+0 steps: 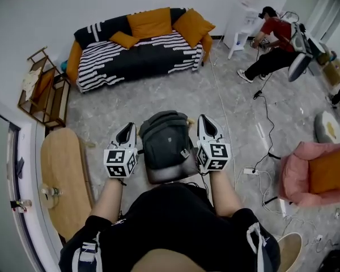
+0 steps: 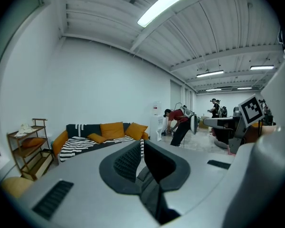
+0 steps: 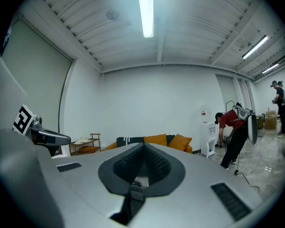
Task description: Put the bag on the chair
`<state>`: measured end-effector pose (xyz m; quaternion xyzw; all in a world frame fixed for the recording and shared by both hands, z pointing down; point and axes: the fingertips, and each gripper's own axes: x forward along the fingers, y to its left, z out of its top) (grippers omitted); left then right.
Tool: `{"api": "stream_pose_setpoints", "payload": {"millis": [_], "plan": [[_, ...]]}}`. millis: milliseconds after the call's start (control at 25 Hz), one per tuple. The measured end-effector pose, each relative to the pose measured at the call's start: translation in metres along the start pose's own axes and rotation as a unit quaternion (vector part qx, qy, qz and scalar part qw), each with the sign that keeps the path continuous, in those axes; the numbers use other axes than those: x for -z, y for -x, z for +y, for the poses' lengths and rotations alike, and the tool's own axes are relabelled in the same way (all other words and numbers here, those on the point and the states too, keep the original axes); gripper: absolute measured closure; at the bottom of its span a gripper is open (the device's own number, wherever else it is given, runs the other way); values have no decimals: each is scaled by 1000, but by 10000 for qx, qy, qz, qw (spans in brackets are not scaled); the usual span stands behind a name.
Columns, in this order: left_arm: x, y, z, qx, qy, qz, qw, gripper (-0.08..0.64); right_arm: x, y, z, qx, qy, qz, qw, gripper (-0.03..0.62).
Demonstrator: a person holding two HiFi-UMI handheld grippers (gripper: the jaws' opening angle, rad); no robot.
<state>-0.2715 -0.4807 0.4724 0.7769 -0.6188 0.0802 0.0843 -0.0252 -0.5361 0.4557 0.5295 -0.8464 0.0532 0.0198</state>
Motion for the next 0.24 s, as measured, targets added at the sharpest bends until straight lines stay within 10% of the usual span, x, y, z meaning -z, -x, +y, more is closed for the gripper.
{"api": "stream_pose_setpoints", "payload": {"millis": [240], "plan": [[6,3,-1,-1,-59,25,10000,522,9,6,9,-20,150,59,9999,578]]}}
